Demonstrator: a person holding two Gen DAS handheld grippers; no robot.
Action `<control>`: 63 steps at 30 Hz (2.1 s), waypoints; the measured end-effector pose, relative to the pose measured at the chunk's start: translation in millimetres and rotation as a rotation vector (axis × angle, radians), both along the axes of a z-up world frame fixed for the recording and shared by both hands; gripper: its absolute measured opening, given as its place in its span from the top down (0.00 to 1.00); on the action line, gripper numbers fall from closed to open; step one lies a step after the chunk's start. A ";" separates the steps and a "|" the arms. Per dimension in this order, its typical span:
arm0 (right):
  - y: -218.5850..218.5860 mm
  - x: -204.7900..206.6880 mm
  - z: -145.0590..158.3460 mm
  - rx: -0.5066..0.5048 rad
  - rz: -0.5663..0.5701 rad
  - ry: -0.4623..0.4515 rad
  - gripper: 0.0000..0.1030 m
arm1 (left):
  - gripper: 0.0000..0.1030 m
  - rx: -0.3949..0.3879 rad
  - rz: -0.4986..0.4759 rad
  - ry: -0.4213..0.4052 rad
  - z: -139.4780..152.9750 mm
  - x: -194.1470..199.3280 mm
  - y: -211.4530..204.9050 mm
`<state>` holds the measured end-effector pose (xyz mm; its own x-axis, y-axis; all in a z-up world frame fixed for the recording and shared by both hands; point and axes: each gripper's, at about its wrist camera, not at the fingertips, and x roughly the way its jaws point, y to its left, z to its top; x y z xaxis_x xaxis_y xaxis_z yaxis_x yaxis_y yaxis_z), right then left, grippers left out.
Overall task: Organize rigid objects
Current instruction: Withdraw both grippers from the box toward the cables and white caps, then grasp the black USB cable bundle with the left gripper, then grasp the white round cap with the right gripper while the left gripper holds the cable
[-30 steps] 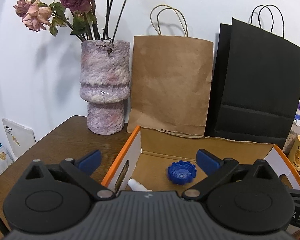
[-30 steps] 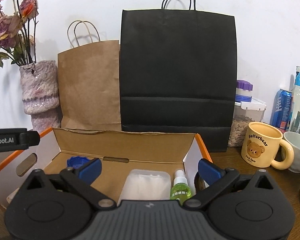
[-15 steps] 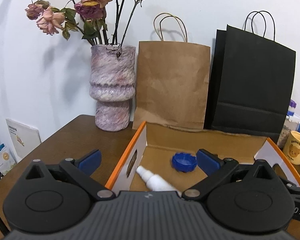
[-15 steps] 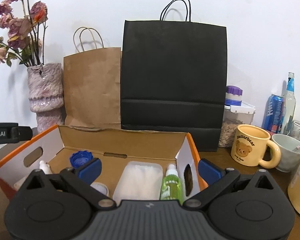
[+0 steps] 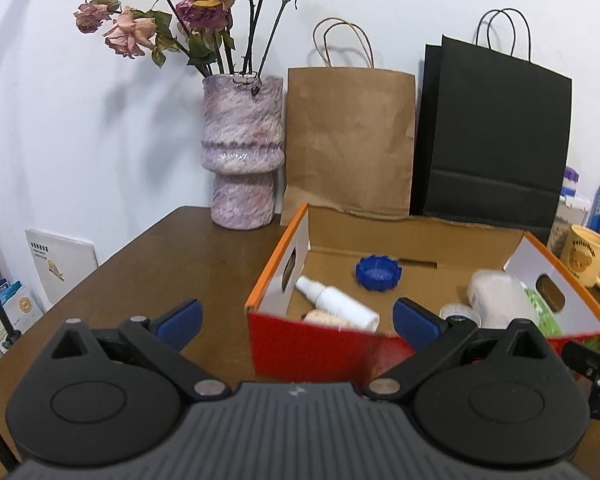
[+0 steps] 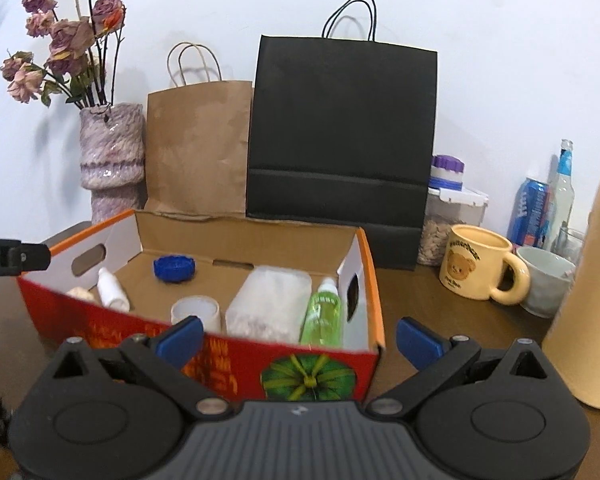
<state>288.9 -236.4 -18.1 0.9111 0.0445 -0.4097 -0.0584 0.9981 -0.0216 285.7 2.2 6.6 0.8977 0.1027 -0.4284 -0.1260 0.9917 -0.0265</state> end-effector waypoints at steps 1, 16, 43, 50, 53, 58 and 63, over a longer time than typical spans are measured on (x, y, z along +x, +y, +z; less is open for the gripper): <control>-0.9 -4.2 -0.8 0.000 -0.001 0.005 0.00 | 0.00 0.002 -0.001 0.005 -1.0 -3.3 0.2; -7.8 -67.1 -13.7 0.009 0.004 0.065 0.00 | 0.00 0.050 -0.058 0.094 -22.6 -55.7 -8.8; -12.7 -96.5 -24.6 0.030 -0.013 0.128 0.00 | 0.10 -0.024 -0.077 0.250 -52.4 -71.5 14.1; -13.3 -94.1 -26.8 0.027 -0.014 0.142 0.00 | 0.60 -0.044 -0.133 0.230 -50.4 -75.0 11.0; -13.3 -93.7 -27.1 0.027 -0.014 0.144 0.00 | 0.62 -0.045 -0.124 0.227 -48.8 -76.0 12.6; -13.1 -93.1 -27.9 0.029 -0.013 0.147 0.00 | 0.62 -0.034 -0.097 0.198 -43.2 -77.3 18.9; -12.4 -91.8 -29.2 0.033 -0.004 0.157 0.00 | 0.62 -0.021 -0.058 0.160 -36.8 -79.1 33.7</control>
